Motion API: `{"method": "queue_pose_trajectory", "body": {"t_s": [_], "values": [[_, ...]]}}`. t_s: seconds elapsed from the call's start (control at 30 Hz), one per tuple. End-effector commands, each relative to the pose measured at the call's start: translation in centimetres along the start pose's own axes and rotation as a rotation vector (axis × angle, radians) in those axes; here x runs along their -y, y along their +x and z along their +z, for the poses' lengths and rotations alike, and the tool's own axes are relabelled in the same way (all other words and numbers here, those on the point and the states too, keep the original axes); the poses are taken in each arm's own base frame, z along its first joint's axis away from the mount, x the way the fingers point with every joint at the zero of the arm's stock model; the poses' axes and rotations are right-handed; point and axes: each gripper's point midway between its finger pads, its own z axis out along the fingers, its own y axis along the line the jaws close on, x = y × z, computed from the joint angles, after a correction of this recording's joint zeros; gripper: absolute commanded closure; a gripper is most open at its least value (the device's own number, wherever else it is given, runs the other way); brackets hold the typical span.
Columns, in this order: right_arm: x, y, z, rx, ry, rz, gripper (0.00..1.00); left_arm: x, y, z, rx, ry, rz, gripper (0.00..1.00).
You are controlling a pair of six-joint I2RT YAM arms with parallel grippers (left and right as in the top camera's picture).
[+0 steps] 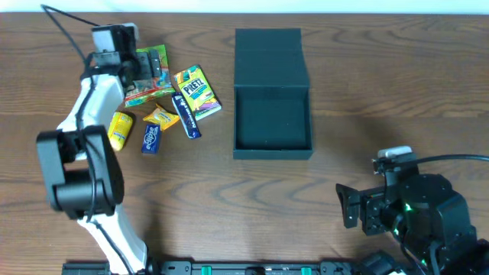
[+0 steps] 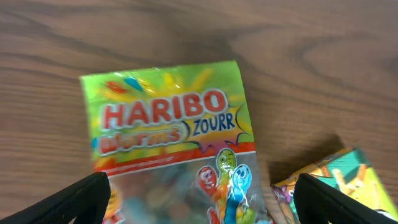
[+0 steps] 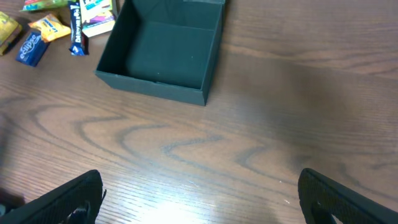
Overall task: Pack container
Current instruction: 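Reach left gripper to the green Haribo bag and grasp it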
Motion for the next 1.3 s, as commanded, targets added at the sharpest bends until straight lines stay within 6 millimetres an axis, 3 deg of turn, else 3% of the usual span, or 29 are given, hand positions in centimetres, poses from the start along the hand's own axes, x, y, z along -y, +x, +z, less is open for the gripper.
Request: {"method": "queue_pose_trajectory", "body": {"t_s": [0.0,0.27,0.3,0.4,0.57,0.8,0.93,1.0,1.03,1.1,1.17,1.27], "values": [[0.3,-0.2,-0.2,0.011,0.011,-0.003,0.01,-0.7,1.5,2.0,-0.046,-0.017,0.014,0.05],[0.3,-0.2,-0.2,0.011,0.011,-0.003,0.01,-2.0,4.4,4.2,-0.120,-0.080,-0.032,0.00],[0.3,-0.2,-0.2,0.011,0.011,-0.003,0.01,-2.0,4.8,4.4,-0.129,-0.081,-0.033,0.07],[0.3,-0.2,-0.2,0.011,0.011,-0.003,0.01,-2.1,5.8,4.9,-0.161,-0.081,-0.039,0.16],[0.3,-0.2,-0.2,0.011,0.011,-0.003,0.01,-2.2,6.4,4.9,-0.181,-0.088,-0.044,0.56],[0.3,-0.2,-0.2,0.011,0.011,-0.003,0.01,-2.7,7.8,4.8,-0.232,-0.118,-0.044,0.75],[0.3,-0.2,-0.2,0.011,0.011,-0.003,0.01,-2.7,7.8,4.8,-0.235,-0.118,-0.044,0.94],[0.3,-0.2,-0.2,0.011,0.011,-0.003,0.01,-2.7,7.8,4.8,-0.235,-0.118,-0.045,0.91],[0.3,-0.2,-0.2,0.011,0.011,-0.003,0.01,-2.7,7.8,4.8,-0.234,-0.118,-0.045,0.69],[0.3,-0.2,-0.2,0.011,0.011,-0.003,0.01,-2.7,7.8,4.8,-0.234,-0.118,-0.045,0.60],[0.3,-0.2,-0.2,0.011,0.011,-0.003,0.01,-2.7,7.8,4.8,-0.235,-0.118,-0.045,0.30],[0.3,-0.2,-0.2,0.010,0.011,-0.003,0.00,-2.7,8.1,4.7,-0.245,-0.121,-0.055,0.15]]}}
